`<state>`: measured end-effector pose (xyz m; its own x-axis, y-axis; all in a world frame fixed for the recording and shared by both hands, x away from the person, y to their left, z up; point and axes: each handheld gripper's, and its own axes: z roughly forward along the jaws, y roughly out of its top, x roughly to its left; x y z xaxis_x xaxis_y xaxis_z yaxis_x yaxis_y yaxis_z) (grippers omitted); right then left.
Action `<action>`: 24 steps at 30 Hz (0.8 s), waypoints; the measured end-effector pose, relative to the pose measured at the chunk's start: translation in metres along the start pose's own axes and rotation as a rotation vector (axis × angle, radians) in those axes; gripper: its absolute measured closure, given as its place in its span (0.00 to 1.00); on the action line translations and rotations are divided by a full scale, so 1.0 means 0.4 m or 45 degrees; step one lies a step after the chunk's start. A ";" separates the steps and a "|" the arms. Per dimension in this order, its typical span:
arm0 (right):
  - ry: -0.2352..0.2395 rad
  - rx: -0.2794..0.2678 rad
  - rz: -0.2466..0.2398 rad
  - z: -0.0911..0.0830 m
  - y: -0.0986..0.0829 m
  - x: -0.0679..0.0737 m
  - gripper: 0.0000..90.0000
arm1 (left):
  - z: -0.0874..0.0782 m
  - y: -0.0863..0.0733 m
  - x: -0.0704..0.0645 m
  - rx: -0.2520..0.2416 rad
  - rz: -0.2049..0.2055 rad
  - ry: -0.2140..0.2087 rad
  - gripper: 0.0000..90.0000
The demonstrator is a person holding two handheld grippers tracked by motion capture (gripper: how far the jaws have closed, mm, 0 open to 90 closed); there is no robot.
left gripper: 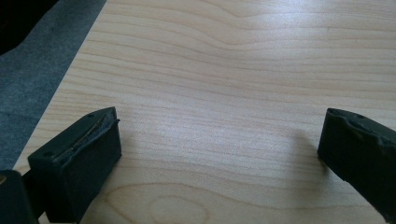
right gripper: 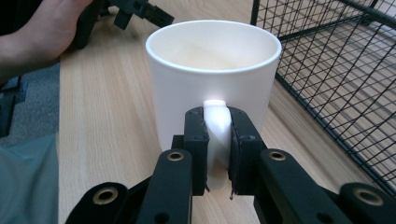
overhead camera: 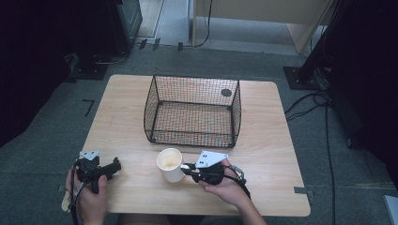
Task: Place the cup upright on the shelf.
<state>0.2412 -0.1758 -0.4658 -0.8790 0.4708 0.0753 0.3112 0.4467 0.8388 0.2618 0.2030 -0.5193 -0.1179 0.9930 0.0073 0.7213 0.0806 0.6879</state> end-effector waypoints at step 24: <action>-0.012 -0.113 -0.007 -0.079 0.152 -0.033 0.90 | 0.000 0.000 0.000 -0.001 -0.002 -0.001 0.00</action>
<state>0.2604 -0.1789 -0.3988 -0.8772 0.4756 0.0658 0.2724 0.3803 0.8838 0.2618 0.2029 -0.5193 -0.1188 0.9929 0.0057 0.7206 0.0823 0.6884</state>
